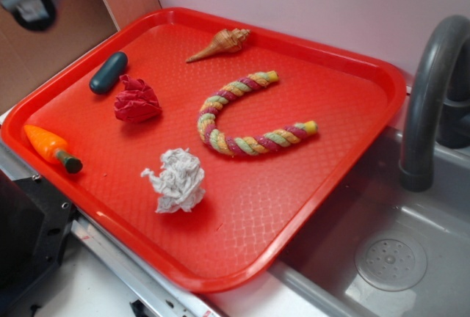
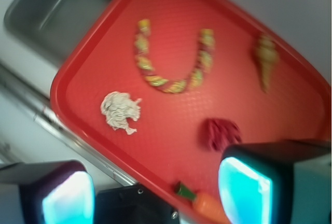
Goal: Grab the white paper.
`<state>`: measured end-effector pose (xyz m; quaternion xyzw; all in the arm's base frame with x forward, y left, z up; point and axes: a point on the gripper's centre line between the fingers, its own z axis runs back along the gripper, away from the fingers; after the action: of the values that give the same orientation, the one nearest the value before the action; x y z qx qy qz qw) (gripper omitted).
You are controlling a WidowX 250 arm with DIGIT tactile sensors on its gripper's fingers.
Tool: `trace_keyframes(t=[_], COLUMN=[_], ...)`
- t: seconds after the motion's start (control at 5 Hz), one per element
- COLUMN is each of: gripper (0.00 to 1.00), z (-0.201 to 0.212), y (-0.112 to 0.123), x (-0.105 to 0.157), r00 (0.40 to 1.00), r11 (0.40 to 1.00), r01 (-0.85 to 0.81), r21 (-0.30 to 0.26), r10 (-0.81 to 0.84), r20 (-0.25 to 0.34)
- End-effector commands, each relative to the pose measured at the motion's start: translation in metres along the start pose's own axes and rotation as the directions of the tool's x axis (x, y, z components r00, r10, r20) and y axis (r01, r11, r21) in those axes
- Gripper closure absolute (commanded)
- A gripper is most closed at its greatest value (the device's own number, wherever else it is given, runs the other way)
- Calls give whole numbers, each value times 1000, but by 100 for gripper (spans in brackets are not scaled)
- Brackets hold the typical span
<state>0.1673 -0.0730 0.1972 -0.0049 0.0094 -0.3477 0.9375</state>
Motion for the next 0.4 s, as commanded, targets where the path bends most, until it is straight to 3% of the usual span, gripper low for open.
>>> trace_keyframes(t=[0.0,0.2], gripper=[0,0], z=[-81,-101], y=[-29,-32], x=[9,11], r00=[854,825], r11=[879,853], r01=[477,521], r21=[-13,-31], r10=[-468,-512], r20=[-228,-241])
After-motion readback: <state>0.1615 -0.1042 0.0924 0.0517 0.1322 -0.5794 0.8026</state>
